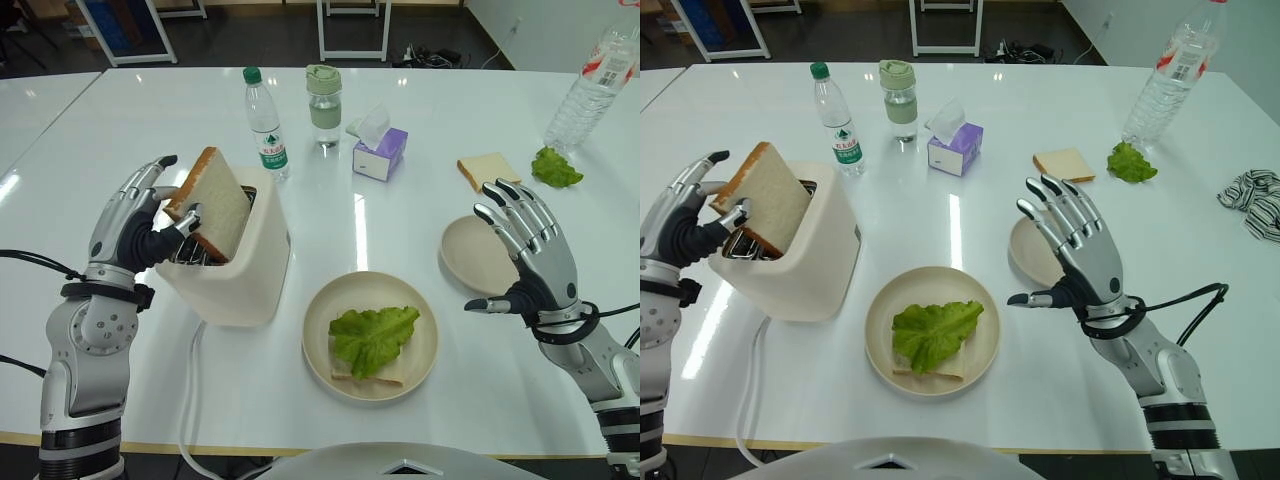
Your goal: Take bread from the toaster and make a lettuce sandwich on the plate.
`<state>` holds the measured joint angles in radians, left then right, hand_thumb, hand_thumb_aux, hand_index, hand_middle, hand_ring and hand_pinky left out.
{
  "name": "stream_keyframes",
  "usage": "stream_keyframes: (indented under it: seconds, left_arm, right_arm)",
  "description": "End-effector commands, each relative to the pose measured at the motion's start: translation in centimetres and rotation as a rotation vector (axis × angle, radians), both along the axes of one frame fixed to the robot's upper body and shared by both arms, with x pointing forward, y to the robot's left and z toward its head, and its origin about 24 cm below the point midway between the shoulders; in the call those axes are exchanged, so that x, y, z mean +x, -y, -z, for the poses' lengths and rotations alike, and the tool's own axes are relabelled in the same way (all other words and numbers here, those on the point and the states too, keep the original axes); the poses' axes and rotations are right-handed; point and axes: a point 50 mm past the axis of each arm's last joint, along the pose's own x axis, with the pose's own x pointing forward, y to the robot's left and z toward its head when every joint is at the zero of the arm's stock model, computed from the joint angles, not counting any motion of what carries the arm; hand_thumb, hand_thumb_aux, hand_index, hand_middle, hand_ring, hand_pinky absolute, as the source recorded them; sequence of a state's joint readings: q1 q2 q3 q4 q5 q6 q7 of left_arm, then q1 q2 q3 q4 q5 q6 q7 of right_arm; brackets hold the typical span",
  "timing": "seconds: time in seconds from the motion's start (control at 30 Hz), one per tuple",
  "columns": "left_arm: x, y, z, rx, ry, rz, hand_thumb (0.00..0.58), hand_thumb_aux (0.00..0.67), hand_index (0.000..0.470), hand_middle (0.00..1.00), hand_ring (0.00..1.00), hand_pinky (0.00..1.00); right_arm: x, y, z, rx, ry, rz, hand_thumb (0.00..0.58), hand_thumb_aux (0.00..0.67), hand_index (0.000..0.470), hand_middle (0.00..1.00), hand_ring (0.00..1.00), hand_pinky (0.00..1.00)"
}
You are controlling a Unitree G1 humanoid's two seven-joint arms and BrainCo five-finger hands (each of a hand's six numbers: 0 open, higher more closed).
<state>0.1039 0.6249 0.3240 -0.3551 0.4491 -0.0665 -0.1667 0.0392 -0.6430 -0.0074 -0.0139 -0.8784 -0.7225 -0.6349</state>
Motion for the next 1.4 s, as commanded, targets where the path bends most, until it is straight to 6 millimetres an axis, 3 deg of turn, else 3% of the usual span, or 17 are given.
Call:
stream_keyframes:
  seconds: [0.03, 0.07, 0.1, 0.77, 0.93, 1.07, 1.23, 1.4]
  left_arm:
    - [-0.1, 0.4, -0.1, -0.030, 0.012, 0.020, 0.580, 0.670, 0.470, 0.00, 0.00, 0.00]
    - [0.1, 0.6, 0.0, -0.045, 0.013, 0.030, 0.580, 0.670, 0.470, 0.63, 0.63, 0.63]
    - [0.3, 0.7, 0.1, -0.062, 0.011, 0.033, 0.580, 0.670, 0.470, 1.00, 1.00, 1.00]
    - [1.7, 0.8, -1.9, -0.224, 0.230, 0.037, 0.580, 0.670, 0.470, 1.00, 1.00, 1.00]
    - [1.2, 2.7, -3.5, -0.360, 0.258, 0.189, 0.580, 0.670, 0.470, 1.00, 1.00, 1.00]
    - [1.1, 5.4, -4.0, -0.448, 0.159, 0.381, 0.580, 0.670, 0.470, 1.00, 1.00, 1.00]
    - [1.7, 8.4, -3.7, -0.508, -0.106, 0.615, 0.580, 0.670, 0.470, 1.00, 1.00, 1.00]
    - [2.4, 11.1, 0.1, -0.457, -0.417, 0.756, 0.580, 0.670, 0.470, 1.00, 1.00, 1.00]
  right_arm:
    - [0.2, -0.1, 0.0, -0.007, -0.002, -0.003, 0.000, 0.000, 0.000, 0.00, 0.00, 0.00]
    - [0.1, -0.1, 0.0, -0.006, -0.002, -0.003, 0.000, 0.000, 0.000, 0.00, 0.00, 0.00]
    - [0.2, 0.0, 0.0, -0.006, -0.003, -0.003, 0.000, 0.000, 0.000, 0.00, 0.00, 0.00]
    - [0.4, -0.1, 0.9, 0.012, -0.025, 0.008, 0.000, 0.000, 0.000, 0.00, 0.00, 0.00]
    - [0.5, -0.2, 0.7, 0.024, -0.020, 0.003, 0.000, 0.000, 0.000, 0.00, 0.00, 0.00]
    - [1.0, 0.0, 0.3, 0.040, -0.020, -0.005, 0.000, 0.000, 0.000, 0.00, 0.00, 0.00]
    - [1.8, 0.9, -1.0, 0.107, -0.008, -0.018, 0.000, 0.000, 0.000, 0.00, 0.00, 0.00]
    - [2.2, 1.0, -1.7, 0.128, -0.017, -0.055, 0.000, 0.000, 0.000, 0.00, 0.00, 0.00]
